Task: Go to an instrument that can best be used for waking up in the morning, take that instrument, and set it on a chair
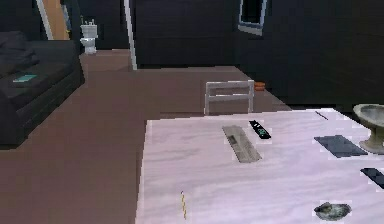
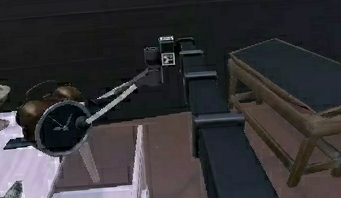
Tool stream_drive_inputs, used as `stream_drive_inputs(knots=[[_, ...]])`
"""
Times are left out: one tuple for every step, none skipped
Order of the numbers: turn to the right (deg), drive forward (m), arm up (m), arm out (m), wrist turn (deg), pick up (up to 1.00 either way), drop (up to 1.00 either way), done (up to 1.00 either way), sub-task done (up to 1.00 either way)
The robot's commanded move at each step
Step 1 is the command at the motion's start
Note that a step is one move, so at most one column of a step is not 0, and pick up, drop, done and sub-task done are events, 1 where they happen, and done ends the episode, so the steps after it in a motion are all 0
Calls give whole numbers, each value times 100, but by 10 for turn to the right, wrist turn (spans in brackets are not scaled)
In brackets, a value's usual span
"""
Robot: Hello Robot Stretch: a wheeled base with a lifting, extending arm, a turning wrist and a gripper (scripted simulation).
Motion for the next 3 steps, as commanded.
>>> stream_drive_inputs(knots=[[0,0,-34,0,0,0,0,0,0],[0,0,-50,0,0,0,0,0,0],[0,0,0,0,0,0,100,0,0]])
